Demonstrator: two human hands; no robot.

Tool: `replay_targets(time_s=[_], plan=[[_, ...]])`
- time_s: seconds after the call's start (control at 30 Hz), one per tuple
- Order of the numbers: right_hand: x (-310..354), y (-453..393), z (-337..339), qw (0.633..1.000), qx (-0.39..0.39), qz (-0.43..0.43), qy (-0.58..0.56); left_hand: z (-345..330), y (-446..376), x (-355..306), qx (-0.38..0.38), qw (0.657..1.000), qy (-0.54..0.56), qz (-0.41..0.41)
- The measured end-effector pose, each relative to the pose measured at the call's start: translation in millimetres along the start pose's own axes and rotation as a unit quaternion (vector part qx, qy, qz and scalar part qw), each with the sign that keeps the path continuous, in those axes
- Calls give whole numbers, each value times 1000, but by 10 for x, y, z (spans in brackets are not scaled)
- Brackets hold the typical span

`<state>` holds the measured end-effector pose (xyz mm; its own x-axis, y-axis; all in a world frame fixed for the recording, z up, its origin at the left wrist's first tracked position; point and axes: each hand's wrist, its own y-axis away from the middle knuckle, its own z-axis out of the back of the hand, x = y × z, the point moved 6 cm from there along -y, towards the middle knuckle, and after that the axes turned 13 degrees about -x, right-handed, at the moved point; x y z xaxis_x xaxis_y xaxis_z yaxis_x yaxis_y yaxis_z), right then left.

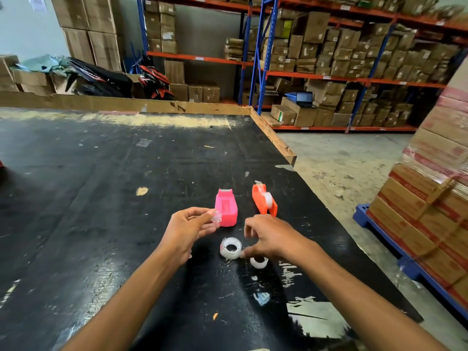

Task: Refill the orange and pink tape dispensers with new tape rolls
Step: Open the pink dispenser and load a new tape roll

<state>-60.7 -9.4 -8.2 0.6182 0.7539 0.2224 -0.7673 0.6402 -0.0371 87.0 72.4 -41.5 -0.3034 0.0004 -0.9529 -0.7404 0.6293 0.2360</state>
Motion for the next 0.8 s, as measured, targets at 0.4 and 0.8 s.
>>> replay_targets(time_s=[0.4, 0.8], plan=[[61, -248, -11, 906, -77, -75, -410, 217, 35, 28, -29, 999, 13, 6], [119, -321, 98, 859, -90, -32, -502, 71, 112, -215, -22, 996, 31, -81]])
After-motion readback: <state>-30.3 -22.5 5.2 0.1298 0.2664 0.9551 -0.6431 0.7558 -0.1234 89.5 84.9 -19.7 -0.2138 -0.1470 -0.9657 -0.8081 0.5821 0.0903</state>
